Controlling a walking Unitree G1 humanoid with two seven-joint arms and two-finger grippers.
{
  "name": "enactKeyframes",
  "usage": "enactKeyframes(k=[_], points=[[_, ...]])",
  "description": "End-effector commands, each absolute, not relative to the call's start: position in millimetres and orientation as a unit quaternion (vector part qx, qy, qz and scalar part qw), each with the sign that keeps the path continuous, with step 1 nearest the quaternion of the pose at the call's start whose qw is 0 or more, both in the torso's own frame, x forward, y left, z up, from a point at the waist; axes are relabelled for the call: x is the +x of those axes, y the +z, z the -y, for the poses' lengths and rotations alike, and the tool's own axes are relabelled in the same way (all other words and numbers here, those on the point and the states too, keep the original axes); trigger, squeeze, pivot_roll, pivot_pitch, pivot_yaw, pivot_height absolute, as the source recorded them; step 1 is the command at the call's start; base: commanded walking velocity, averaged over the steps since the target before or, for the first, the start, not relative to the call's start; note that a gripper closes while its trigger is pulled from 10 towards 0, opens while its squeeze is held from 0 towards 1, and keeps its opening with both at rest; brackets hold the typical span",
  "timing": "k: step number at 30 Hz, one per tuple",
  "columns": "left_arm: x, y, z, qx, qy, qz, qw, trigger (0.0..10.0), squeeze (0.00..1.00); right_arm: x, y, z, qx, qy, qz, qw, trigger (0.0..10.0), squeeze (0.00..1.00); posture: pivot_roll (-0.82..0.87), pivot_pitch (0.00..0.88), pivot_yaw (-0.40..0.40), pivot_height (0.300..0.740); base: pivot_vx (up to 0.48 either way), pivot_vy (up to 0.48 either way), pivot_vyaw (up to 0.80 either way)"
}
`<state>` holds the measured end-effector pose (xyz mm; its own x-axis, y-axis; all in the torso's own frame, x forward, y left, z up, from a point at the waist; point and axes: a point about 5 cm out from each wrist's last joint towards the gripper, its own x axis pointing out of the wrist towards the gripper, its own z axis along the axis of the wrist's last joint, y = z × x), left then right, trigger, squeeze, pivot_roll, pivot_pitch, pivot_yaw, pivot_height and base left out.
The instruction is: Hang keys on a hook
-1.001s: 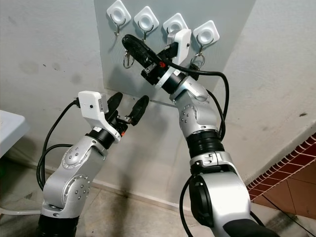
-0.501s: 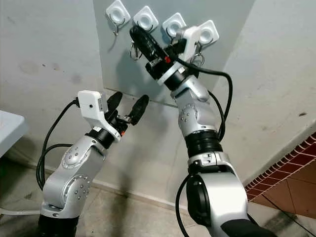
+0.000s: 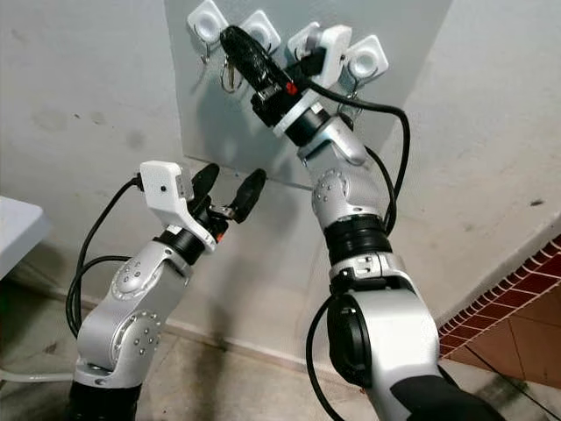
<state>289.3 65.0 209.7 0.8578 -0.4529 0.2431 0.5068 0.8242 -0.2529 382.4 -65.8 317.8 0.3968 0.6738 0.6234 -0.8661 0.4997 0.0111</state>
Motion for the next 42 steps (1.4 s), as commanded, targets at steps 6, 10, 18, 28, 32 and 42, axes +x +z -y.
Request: enactKeyframes(k=[6,10,18,28,32,42], points=[[285.7,217.7,-59.8,-0.157,-0.264,0.099,0.947,10.0,0.0,385.6,331.6,84.1,0.175,0.441,0.312,0.823,10.0,0.0,0.02,0.074,-0.113,0.714,0.0,0.0,0.0],[286.0,217.4,-60.5,-0.157,-0.263,0.098,0.947,10.0,0.0,385.4,326.2,89.9,0.171,0.437,0.309,0.827,10.0,0.0,0.02,0.081,-0.109,0.714,0.0,0.0,0.0],[285.6,217.6,-60.9,-0.157,-0.265,0.096,0.947,10.0,0.0,387.1,316.4,103.8,0.169,0.412,0.303,0.842,10.0,0.0,0.02,0.091,-0.097,0.714,0.0,0.0,0.0],[285.4,217.4,-61.0,-0.156,-0.267,0.093,0.946,10.0,0.0,385.7,300.5,118.8,0.166,0.391,0.283,0.86,10.0,0.0,0.01,0.1,-0.089,0.714,0.0,0.0,0.0],[285.2,217.6,-60.5,-0.157,-0.269,0.092,0.946,10.0,0.0,383.9,298.3,123.6,0.169,0.373,0.289,0.865,10.0,0.0,0.01,0.103,-0.087,0.714,0.0,0.0,0.0],[284.6,217.4,-60.9,-0.156,-0.27,0.09,0.946,10.0,0.0,379.7,296.7,127.1,0.166,0.362,0.292,0.87,10.0,0.0,0.01,0.104,-0.086,0.714,0.0,0.0,0.0]])
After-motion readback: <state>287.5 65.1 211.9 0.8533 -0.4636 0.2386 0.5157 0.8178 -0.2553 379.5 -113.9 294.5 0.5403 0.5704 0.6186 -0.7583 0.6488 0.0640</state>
